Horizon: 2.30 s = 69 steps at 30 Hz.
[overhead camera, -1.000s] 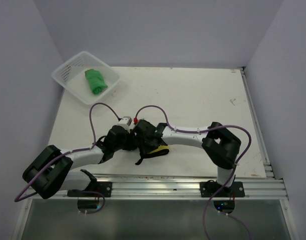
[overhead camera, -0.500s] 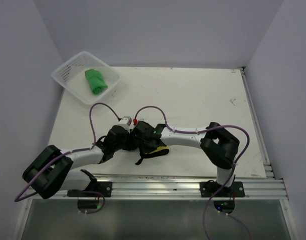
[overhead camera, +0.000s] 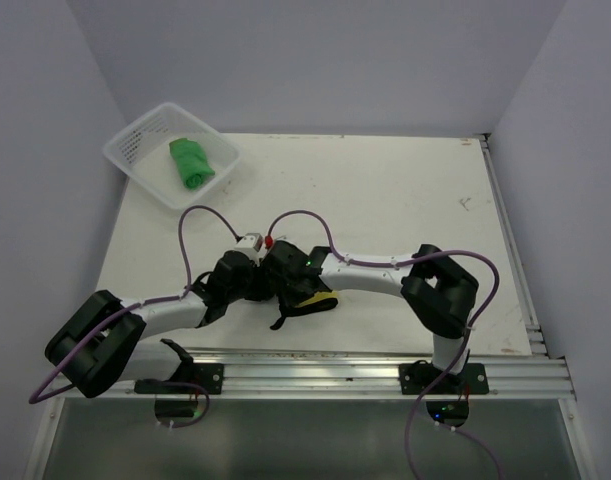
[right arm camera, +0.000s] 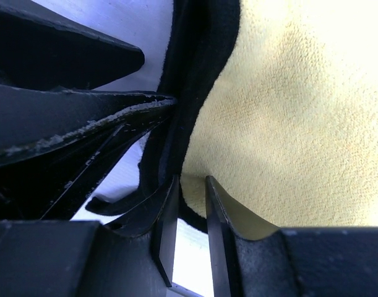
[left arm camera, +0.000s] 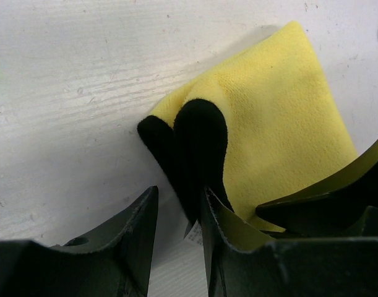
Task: Roll the towels
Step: Fold the towel
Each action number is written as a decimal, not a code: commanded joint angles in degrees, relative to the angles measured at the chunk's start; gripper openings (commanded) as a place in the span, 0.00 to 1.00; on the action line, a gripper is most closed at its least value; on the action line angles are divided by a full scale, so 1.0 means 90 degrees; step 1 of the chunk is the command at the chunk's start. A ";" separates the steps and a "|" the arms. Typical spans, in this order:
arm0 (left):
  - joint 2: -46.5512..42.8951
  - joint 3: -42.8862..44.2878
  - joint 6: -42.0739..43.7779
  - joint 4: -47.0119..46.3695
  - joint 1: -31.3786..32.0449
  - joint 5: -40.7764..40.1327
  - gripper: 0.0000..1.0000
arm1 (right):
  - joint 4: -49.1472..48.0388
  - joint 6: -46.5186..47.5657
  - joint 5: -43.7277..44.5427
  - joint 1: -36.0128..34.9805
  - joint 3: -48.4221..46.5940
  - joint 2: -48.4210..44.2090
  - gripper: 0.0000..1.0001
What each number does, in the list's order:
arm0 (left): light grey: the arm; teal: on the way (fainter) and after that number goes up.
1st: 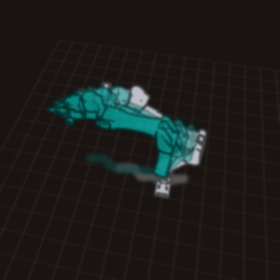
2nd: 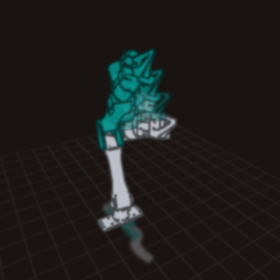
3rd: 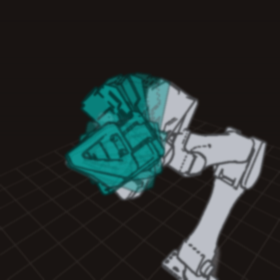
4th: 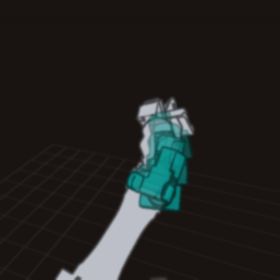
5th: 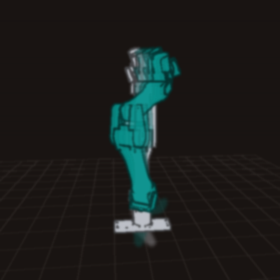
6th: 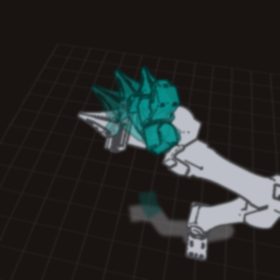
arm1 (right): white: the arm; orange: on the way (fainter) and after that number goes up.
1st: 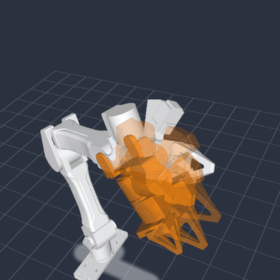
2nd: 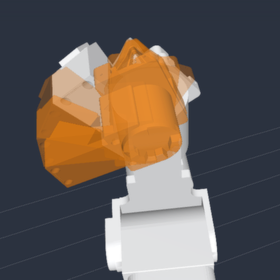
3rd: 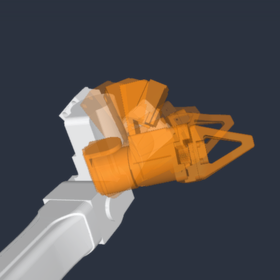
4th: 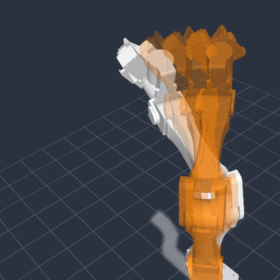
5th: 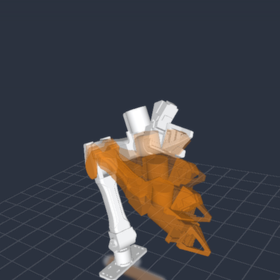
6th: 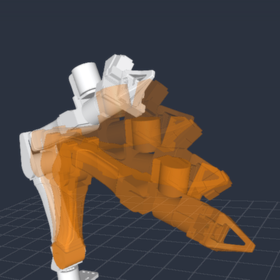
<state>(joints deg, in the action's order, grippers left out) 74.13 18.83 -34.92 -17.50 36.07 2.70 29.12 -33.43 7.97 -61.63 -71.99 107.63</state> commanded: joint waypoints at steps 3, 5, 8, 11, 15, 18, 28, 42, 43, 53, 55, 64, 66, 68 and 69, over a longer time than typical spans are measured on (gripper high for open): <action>0.0045 -0.0168 0.0022 0.0030 0.0025 -0.0173 0.38 | -0.0004 -0.0016 0.0081 -0.0086 -0.0215 -0.0075 0.29; 0.0045 -0.0168 0.0022 0.0030 0.0015 -0.0163 0.38 | -0.0013 -0.0026 0.0111 -0.0115 -0.0195 -0.0016 0.29; 0.0064 -0.0188 -0.0007 0.0001 0.0015 -0.0173 0.38 | -0.0033 -0.0006 0.0247 -0.0154 -0.0127 0.0071 0.29; 0.0084 -0.0207 -0.0036 -0.0029 0.0025 -0.0173 0.38 | -0.0130 -0.0016 0.0296 -0.0174 -0.0068 0.0140 0.29; 0.0123 -0.0217 -0.0056 -0.0058 0.0015 -0.0173 0.38 | -0.0140 -0.0026 0.0550 -0.0242 0.0010 0.0208 0.29; 0.0181 -0.0207 -0.0095 -0.0038 0.0025 -0.0183 0.38 | -0.0208 -0.0104 0.0677 -0.0262 0.0136 0.0228 0.23; 0.0221 -0.0168 -0.0105 0.0020 0.0015 -0.0183 0.38 | -0.0121 -0.0182 0.0843 -0.0282 0.0108 -0.0142 0.06; 0.0172 -0.0168 -0.0115 0.0050 0.0025 -0.0183 0.37 | 0.0329 -0.0104 0.0844 -0.0282 -0.0332 -0.0466 0.04; 0.0172 -0.0168 -0.0115 0.0050 0.0015 -0.0183 0.37 | 0.0319 -0.0133 0.0834 -0.0291 -0.0332 -0.0456 0.04; 0.0143 -0.0188 -0.0124 0.0050 0.0025 -0.0183 0.37 | 0.0240 -0.0211 0.0648 -0.0282 -0.0312 -0.0465 0.09; 0.0152 -0.0198 -0.0124 0.0050 0.0025 -0.0173 0.37 | 0.0299 -0.0260 0.0697 -0.0282 -0.0293 -0.0475 0.10; 0.0182 -0.0198 -0.0124 0.0040 0.0015 -0.0163 0.37 | 0.0456 -0.0718 0.1107 -0.0243 -0.0166 -0.0553 0.10; 0.0172 -0.0207 -0.0124 0.0040 0.0015 -0.0163 0.37 | 0.0426 -0.0797 0.1097 -0.0233 -0.0127 -0.0563 0.03; 0.0162 -0.0207 -0.0134 0.0050 0.0015 -0.0163 0.37 | 0.0387 -0.0817 0.1058 -0.0204 -0.0097 -0.0553 0.00; 0.0152 -0.0217 -0.0134 0.0050 0.0015 -0.0163 0.37 | 0.0358 -0.0817 0.0942 -0.0203 -0.0088 -0.0572 0.00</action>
<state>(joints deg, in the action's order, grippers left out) 74.67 18.20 -36.01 -19.51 36.07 2.52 32.47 -38.65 15.55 -63.86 -72.97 105.47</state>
